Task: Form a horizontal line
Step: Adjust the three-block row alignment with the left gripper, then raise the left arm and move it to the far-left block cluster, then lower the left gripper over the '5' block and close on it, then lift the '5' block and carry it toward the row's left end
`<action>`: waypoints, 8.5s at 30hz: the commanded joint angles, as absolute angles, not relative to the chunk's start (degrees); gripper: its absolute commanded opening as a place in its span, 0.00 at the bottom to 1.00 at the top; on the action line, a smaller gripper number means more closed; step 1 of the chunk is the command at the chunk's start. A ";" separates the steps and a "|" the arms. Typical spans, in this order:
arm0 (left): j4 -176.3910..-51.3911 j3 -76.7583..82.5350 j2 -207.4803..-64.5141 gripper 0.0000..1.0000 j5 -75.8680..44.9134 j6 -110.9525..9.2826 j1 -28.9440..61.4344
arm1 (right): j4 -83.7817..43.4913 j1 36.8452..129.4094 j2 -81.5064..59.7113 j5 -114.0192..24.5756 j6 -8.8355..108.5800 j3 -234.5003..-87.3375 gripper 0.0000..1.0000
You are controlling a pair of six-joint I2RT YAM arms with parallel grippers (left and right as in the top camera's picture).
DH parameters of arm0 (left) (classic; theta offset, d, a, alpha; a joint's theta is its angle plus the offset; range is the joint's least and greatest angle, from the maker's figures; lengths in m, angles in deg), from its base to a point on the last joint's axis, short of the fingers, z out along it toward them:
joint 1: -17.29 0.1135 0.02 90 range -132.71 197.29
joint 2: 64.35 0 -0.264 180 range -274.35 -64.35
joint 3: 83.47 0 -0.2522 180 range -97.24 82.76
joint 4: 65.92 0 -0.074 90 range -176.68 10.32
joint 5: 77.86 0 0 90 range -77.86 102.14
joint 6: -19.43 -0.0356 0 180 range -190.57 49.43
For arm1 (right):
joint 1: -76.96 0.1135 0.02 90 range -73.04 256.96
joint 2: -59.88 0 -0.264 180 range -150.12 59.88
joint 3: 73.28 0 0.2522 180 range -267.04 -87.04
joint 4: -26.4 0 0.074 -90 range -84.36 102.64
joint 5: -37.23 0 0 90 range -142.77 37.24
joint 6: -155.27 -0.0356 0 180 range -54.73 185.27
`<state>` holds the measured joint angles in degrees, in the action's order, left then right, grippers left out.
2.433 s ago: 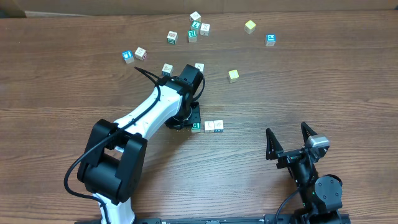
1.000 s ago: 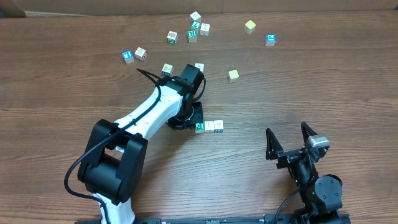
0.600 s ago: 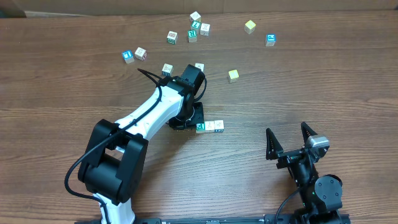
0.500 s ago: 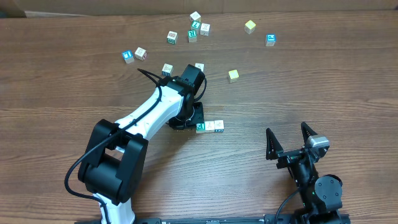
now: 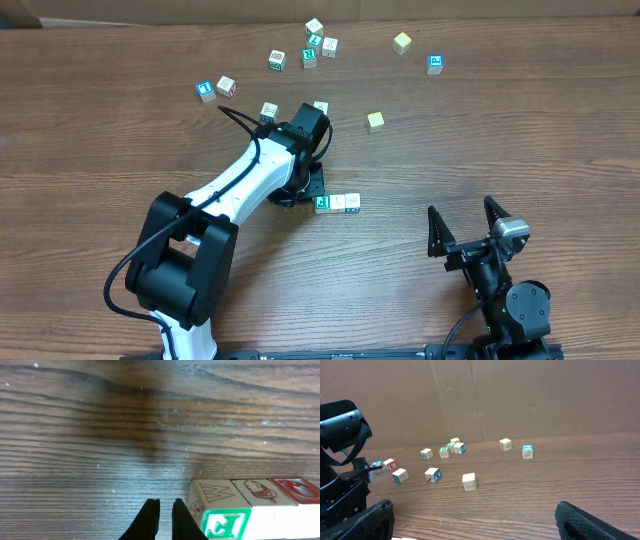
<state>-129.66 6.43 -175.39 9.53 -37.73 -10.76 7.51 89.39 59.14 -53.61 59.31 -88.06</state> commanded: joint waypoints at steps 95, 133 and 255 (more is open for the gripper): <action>-127.06 -36.48 -179.04 0.06 22.58 -51.96 4.32 | 7.91 89.65 59.71 -53.72 59.55 -87.51 1.00; -128.15 -36.48 -199.39 0.69 25.22 -61.84 10.31 | 7.91 89.65 59.71 -53.72 59.55 -87.51 1.00; -119.15 -36.26 -205.40 0.28 21.24 -62.91 12.02 | 7.91 89.65 59.71 -53.72 59.55 -87.51 1.00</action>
<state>-118.75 -36.10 -205.27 21.77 -61.82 11.93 7.54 89.39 59.14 -53.63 59.31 -88.06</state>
